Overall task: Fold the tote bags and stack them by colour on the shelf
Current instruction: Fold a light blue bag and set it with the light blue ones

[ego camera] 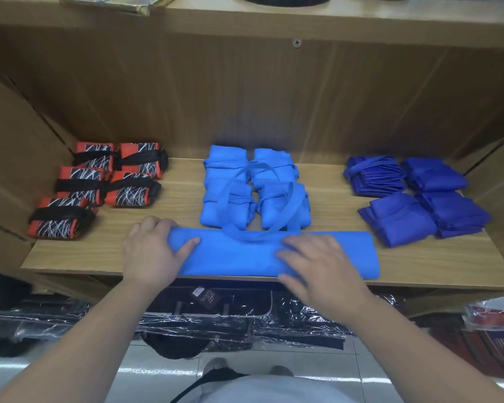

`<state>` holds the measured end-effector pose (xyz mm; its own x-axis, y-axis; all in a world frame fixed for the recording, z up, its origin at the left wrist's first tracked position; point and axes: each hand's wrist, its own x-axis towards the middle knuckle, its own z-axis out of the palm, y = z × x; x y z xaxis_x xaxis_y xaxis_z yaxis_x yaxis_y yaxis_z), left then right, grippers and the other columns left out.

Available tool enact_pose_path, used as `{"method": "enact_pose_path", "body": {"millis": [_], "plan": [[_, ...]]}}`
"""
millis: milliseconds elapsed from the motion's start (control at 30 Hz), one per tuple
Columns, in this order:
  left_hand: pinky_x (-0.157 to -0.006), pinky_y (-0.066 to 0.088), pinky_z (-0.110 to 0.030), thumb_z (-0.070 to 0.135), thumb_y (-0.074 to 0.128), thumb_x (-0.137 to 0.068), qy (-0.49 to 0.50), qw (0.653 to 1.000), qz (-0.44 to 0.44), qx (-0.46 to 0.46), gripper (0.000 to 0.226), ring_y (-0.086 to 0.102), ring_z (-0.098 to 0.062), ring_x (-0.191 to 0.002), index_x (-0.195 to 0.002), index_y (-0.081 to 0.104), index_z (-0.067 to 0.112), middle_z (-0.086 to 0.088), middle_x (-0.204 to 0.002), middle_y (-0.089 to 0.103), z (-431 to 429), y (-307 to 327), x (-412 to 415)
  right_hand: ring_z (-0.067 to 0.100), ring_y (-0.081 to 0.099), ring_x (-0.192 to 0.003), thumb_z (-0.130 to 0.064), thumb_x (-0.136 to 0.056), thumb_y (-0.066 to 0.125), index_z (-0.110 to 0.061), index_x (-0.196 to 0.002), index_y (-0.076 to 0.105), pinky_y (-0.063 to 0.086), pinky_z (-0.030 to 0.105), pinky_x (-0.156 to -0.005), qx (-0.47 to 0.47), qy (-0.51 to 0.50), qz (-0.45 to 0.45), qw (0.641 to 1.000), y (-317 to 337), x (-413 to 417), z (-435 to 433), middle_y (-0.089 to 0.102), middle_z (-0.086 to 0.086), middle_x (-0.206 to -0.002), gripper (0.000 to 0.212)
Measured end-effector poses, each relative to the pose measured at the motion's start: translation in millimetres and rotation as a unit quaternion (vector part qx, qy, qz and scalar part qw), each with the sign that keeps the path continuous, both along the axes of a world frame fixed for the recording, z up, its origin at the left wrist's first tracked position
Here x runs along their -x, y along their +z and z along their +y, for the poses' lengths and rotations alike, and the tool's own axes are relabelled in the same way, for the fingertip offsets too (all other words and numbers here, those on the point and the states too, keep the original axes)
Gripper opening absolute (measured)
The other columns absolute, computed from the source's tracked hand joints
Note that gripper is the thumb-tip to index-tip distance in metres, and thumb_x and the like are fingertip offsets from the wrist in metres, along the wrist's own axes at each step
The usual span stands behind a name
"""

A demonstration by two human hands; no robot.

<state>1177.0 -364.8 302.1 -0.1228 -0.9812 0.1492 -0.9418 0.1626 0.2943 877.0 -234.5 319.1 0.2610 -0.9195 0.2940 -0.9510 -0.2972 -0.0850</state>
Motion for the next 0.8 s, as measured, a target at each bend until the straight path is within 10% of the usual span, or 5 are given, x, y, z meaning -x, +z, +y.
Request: {"method": "enact_pose_path", "body": {"millis": [200, 333, 500, 800], "plan": [[-0.074, 0.045, -0.041, 0.054, 0.074, -0.083, -0.044, 0.997, 0.055, -0.036, 0.043, 0.056, -0.034, -0.085, -0.086, 0.066, 0.012, -0.006, -0.085, 0.059, -1.4, 10.2, -0.8, 0.014, -0.004, -0.156, -0.070, -0.096, 0.023, -0.049, -0.155, 0.019, -0.001, 0.046, -0.124, -0.225, 0.040, 0.028, 0.973, -16.4, -26.4, -15.4, 0.003, -0.020, -0.167, 0.063], [-0.056, 0.036, -0.033, 0.038, 0.084, -0.078, -0.003, 0.966, 0.224, -0.132, 0.033, 0.053, -0.021, -0.066, -0.083, 0.057, 0.020, -0.001, -0.072, 0.058, 4.8, 27.9, -3.9, 0.020, -0.002, -0.156, -0.076, -0.096, 0.020, -0.052, -0.156, 0.009, -0.010, 0.044, -0.122, -0.222, 0.037, 0.026, 0.974, -21.7, -30.0, -13.6, 0.002, -0.016, -0.168, 0.065], [-0.069, 0.053, -0.032, 0.000, 0.075, -0.084, 0.113, 0.731, 0.624, -0.252, 0.046, 0.068, -0.020, -0.082, -0.119, 0.057, 0.024, -0.004, -0.095, 0.068, 17.8, 46.3, -6.7, 0.021, -0.004, -0.156, -0.082, -0.090, 0.026, -0.054, -0.155, 0.001, -0.007, 0.049, -0.121, -0.223, 0.017, 0.033, 0.974, -16.5, -41.8, -15.2, -0.003, -0.016, -0.168, 0.075], [-0.069, 0.059, -0.027, 0.014, 0.056, -0.099, 0.184, 0.500, 0.806, -0.257, 0.011, 0.075, -0.012, -0.082, -0.093, 0.065, 0.014, 0.002, -0.086, 0.077, 27.0, 62.1, -24.8, 0.018, 0.005, -0.154, -0.090, -0.082, 0.018, -0.052, -0.156, 0.000, 0.003, 0.048, -0.121, -0.278, -0.014, -0.021, 0.960, -0.3, -96.6, -22.0, 0.016, -0.024, -0.165, 0.085]]}}
